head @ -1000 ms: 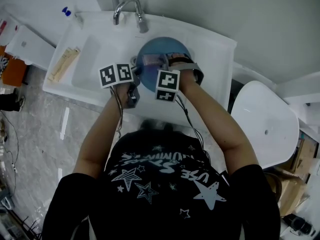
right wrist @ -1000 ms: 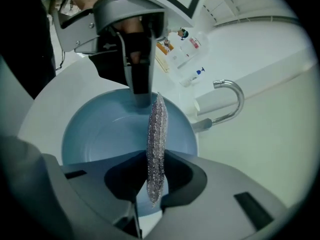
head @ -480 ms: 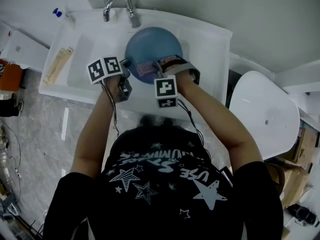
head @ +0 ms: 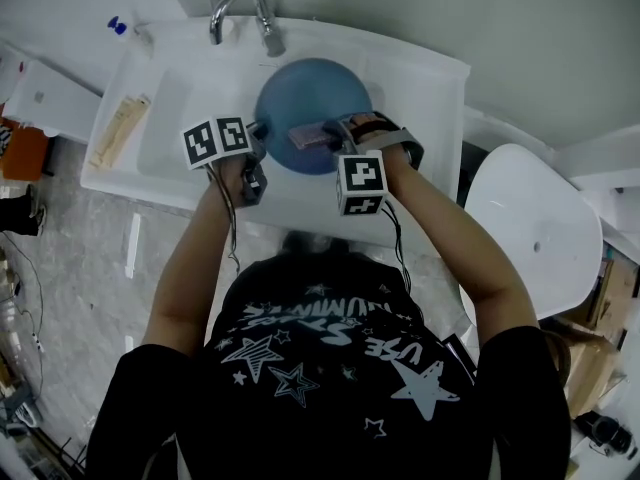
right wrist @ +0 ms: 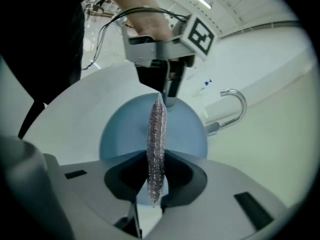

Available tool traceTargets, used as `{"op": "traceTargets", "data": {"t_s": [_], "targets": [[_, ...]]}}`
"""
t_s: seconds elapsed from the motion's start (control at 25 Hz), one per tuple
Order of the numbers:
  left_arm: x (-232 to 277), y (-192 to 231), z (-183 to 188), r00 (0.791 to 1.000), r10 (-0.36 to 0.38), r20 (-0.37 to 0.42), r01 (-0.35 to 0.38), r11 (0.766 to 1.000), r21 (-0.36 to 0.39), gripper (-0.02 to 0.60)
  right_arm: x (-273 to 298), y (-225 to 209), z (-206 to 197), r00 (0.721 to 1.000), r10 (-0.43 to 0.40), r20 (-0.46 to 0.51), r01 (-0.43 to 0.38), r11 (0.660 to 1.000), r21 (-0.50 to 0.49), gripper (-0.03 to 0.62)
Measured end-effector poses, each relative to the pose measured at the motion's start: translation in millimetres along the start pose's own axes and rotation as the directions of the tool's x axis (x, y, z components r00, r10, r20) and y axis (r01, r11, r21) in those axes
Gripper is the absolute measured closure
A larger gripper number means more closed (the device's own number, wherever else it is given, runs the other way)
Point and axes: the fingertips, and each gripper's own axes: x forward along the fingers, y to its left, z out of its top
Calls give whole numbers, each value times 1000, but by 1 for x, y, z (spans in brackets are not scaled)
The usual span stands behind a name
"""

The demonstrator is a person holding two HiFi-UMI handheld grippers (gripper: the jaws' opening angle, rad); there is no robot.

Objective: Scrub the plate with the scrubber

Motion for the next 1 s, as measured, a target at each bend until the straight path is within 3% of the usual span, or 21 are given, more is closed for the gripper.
{"op": "traceTargets", "data": {"t_s": [0.12,0.28,0.68,1.0], "targets": [[3,-2,-8,1000,-8,-18,8,1000,6,549,-1,-37,-6,993,-113,-24,113,993,27,511],[2,-7,-16,999,-30,-38,30,999,12,549,9,-66,-13,983,-178,-55,180,983,43,511],[-9,-12,-14,995,-98,-11,97,994,-41,549,26,-76,-16,969,-233,-86,229,972,-61,511],[-11,-7,-10,995,-104,11,104,991,-88,549,26,-64,-22,968,-216,-123,213,976,-43,511]]}}
